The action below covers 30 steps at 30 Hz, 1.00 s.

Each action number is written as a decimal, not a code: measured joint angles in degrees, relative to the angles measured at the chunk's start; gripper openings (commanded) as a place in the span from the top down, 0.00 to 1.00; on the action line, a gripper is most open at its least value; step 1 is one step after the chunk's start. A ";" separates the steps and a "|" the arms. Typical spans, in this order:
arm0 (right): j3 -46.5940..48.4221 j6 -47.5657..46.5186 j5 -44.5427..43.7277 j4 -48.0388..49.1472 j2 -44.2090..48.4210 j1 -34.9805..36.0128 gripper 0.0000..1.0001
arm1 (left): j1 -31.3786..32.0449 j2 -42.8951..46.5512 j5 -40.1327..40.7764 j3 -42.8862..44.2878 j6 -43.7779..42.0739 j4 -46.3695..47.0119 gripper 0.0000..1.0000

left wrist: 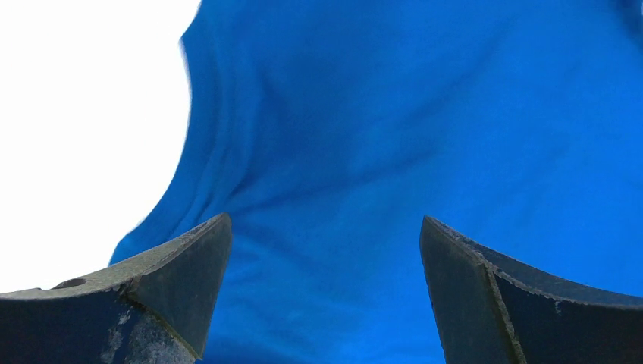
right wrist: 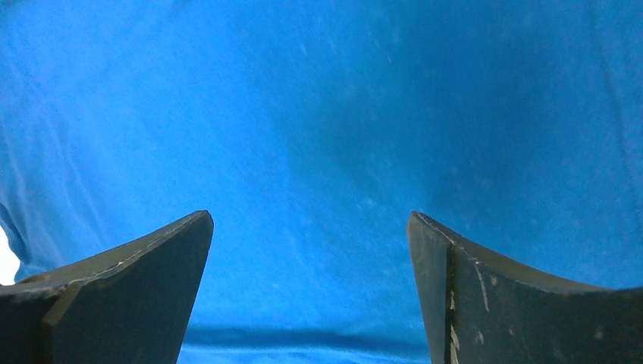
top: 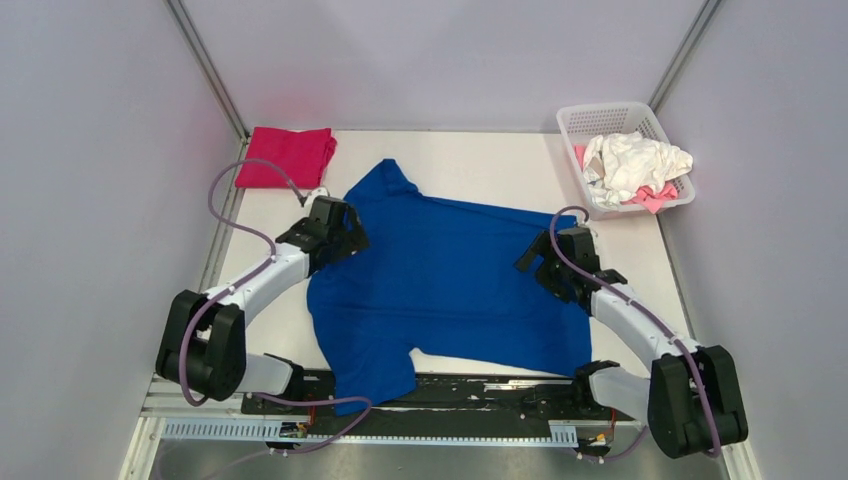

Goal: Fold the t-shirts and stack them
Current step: Flatten out the tshirt

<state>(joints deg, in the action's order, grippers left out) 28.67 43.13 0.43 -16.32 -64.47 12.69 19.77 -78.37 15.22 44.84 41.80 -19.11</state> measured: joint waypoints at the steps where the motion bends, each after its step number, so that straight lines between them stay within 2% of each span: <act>1: 1.57 -0.13 -0.83 -0.63 -0.26 0.00 0.00 | 0.00 0.31 -0.72 1.14 -0.17 0.35 0.00; 6: 10.71 -0.31 -4.92 1.16 -6.27 -0.07 0.00 | -0.02 -2.43 -5.75 8.74 -0.74 5.51 0.00; 13: 22.69 -3.39 -5.90 4.81 -24.04 -3.21 0.00 | -0.04 -20.39 -9.75 24.50 -1.25 10.64 0.00; 20: 32.74 -4.92 -6.08 6.88 -37.22 -6.29 0.00 | -0.33 -32.87 -10.25 34.38 -1.66 11.28 0.00; 24: 36.98 -4.96 -6.88 7.15 -42.47 -6.95 0.00 | -1.07 -36.48 -10.67 38.71 -1.64 11.96 0.00; 30: 39.76 -3.96 -7.78 7.76 -45.00 -7.15 0.00 | -2.23 -37.99 -11.80 37.90 -1.27 13.25 0.00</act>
<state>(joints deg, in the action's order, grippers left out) 68.42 39.18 -7.35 -8.56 -109.47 5.54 17.54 -116.36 3.42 82.74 40.53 -5.87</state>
